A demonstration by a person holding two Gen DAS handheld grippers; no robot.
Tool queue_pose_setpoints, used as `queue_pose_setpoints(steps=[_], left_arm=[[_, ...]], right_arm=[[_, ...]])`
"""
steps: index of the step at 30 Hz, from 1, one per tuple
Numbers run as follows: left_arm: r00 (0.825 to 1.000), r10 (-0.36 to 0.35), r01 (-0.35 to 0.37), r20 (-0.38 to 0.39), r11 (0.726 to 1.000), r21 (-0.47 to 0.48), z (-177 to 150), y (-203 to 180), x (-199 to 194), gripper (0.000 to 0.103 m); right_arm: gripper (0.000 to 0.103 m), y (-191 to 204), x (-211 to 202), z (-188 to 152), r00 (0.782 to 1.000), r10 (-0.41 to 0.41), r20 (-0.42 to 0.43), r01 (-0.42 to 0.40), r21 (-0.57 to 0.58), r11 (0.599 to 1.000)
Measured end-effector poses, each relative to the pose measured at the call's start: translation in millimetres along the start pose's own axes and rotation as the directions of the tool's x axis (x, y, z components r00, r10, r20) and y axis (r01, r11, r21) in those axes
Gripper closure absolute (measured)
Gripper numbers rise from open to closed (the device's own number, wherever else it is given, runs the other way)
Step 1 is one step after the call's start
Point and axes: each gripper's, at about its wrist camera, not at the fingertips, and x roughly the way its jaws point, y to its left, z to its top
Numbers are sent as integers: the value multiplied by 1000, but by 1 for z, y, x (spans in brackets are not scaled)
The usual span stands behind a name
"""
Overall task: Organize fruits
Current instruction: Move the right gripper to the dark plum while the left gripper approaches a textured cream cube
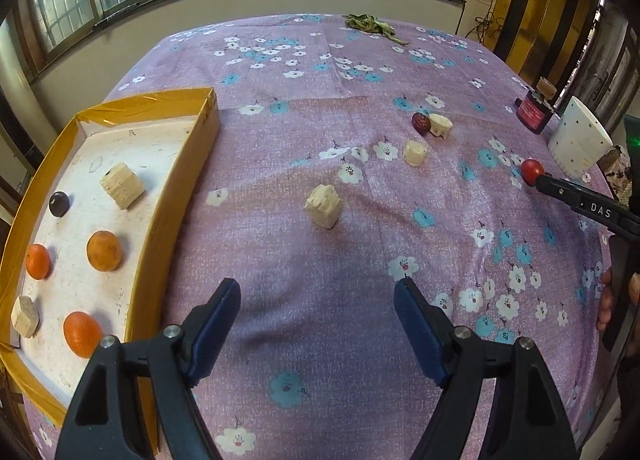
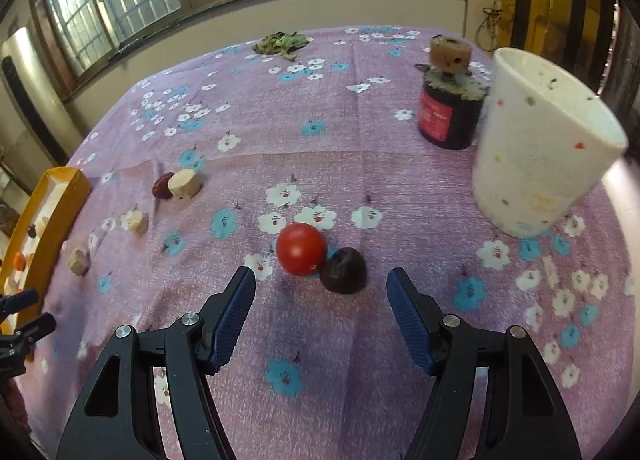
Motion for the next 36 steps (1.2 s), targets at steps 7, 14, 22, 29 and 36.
queue_pose_setpoints(steps=[7,14,22,29,36], left_arm=[[999,-28,27,-41,1000,-5,0,-1,13,22],[999,-19,21,-38,999,40,3,-11,19,22],[999,-27,29,-37,998,57,2,-8,19,22],[999,-30,33,-43,997,66,-5,-8,17,22],[997,-61,62,-48,998,20,1,-1,23,22]], right_arm=[[40,1,-7,-6,986,164,-15,-165,-75,983],[43,3,-4,-9,993,118,-30,-121,-111,987],[53,23,-9,-26,987,153,-45,-158,-159,974],[57,38,-14,-42,986,158,-53,-166,-218,962],[83,43,-8,-37,990,127,-60,-138,-218,966]])
